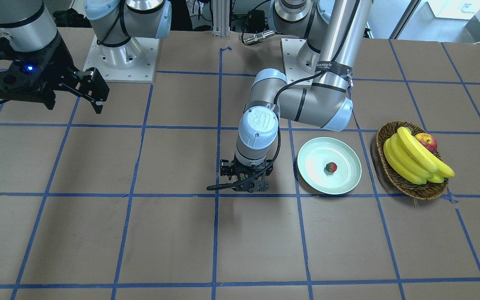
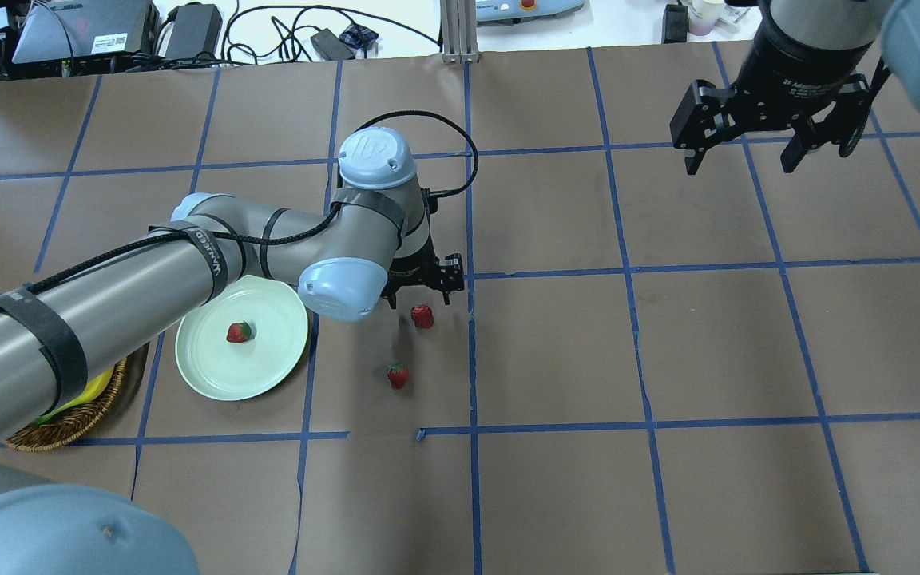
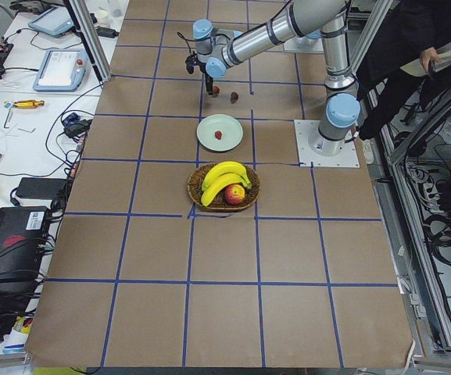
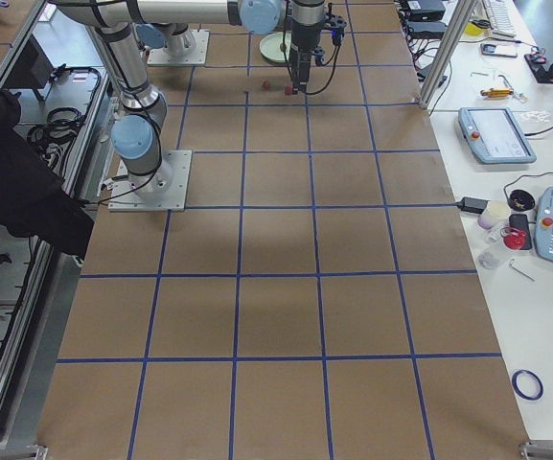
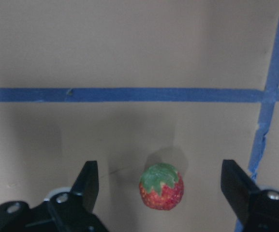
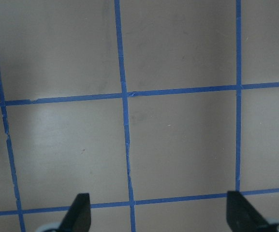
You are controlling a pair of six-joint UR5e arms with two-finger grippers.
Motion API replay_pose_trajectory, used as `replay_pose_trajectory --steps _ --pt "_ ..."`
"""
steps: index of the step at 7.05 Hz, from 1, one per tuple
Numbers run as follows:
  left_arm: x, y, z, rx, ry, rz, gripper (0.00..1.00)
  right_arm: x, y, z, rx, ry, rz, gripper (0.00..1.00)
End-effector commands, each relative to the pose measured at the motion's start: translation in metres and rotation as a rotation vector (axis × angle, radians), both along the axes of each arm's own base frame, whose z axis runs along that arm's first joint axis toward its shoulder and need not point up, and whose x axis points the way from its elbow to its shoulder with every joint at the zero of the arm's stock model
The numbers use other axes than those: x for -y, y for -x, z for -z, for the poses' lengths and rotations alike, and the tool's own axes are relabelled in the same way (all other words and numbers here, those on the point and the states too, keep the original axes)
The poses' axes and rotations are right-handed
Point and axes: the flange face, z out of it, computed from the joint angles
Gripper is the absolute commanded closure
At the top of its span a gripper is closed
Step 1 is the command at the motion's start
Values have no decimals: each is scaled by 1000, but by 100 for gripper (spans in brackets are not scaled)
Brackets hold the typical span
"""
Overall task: Collect all strawberries into plate
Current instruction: 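Move the left gripper over the next strawberry on the table, then lower the left gripper and close it on the strawberry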
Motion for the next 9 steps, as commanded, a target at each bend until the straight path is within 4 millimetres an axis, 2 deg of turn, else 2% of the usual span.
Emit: replay_pose_trajectory --steps 1,2,4,5,6,7,8,9 --pt "-8 1 9 24 -22 5 61 0 0 -1 -1 2 -5 0" --pt "-7 0 10 38 -19 5 82 0 0 -1 -1 2 -5 0" --pt "-7 0 -1 32 0 6 92 0 0 -1 -1 2 -5 0" --pt "-6 -4 -17 32 -6 13 91 1 0 -1 -1 1 -5 0" --pt "1 -26 -28 74 1 5 90 1 0 -1 -3 2 -5 0" --pt "5 -61 -37 88 -22 -42 90 1 0 -1 -3 2 -4 0" --pt "-3 -92 -37 105 -56 -13 90 1 0 -1 -1 4 -4 0" --pt "-12 -126 -27 115 -85 15 90 1 0 -1 -3 2 -5 0"
